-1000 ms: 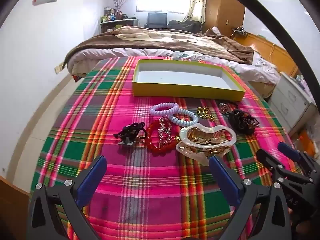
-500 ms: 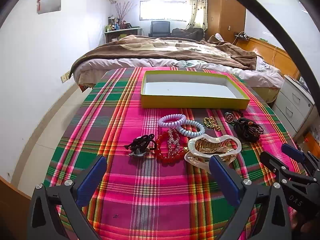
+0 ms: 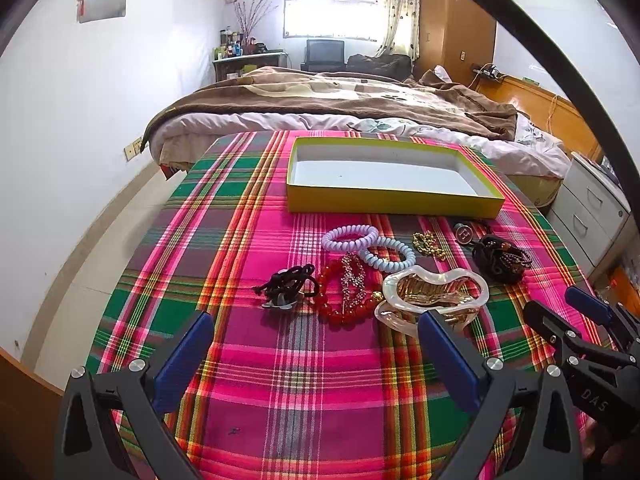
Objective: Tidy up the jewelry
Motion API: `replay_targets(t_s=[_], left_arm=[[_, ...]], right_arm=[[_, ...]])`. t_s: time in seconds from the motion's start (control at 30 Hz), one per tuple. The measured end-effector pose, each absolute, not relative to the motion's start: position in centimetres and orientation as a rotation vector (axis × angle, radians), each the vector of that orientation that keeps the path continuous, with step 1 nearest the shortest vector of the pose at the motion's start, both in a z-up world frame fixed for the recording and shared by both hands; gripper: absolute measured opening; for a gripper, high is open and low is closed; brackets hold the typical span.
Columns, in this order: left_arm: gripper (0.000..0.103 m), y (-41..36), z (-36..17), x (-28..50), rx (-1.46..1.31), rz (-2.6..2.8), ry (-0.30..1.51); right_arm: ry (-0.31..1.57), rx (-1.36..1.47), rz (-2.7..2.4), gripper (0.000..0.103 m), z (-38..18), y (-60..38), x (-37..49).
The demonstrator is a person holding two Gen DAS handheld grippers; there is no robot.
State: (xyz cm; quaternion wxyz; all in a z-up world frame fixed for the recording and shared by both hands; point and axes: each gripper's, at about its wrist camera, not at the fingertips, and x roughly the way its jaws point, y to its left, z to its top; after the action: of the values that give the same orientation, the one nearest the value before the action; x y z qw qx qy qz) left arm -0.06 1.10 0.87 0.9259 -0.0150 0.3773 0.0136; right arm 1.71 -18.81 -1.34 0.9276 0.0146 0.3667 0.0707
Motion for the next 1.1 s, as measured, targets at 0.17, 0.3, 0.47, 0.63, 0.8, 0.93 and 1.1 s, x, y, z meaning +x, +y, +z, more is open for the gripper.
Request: replay_targets(t_s=[0.17, 0.3, 0.47, 0.63, 0.8, 0.93, 1.1], left_arm=[[0.103, 1.11, 0.75, 0.01, -0.029, 0.029, 0.772], [0.103, 1.04, 0.68, -0.01, -0.028, 0.031, 0.773], [0.103, 0.89, 0.74, -0.11, -0.021, 0.035, 0.768], [0.103, 0.95, 0.76, -0.21, -0.024, 0.034, 0.771], [0.103, 1.08, 0.89, -0.37, -0.023, 0.036, 0.768], [0.103, 1.14, 0.92, -0.42, -0.023, 0.038, 0.767], [0.103, 1.21, 0.91, -0.39, -0.022, 0.036, 0.772]], right_arm=[[0.750, 0.029, 0.148, 0.077, -1.30, -18.82, 1.70], [0.747, 0.029, 0.148, 0.077, -1.19, -18.80, 1.67], [0.746, 0.028, 0.148, 0.077, -1.14, -18.68, 1.64], [0.747, 0.026, 0.152, 0.077, -1.12, -18.66, 1.62], [0.745, 0.025, 0.154, 0.077, -1.01, -18.69, 1.58], [0.746, 0.025, 0.153, 0.077, -1.01, -18.68, 1.60], [0.744, 0.025, 0.152, 0.077, -1.05, -18.58, 1.65]])
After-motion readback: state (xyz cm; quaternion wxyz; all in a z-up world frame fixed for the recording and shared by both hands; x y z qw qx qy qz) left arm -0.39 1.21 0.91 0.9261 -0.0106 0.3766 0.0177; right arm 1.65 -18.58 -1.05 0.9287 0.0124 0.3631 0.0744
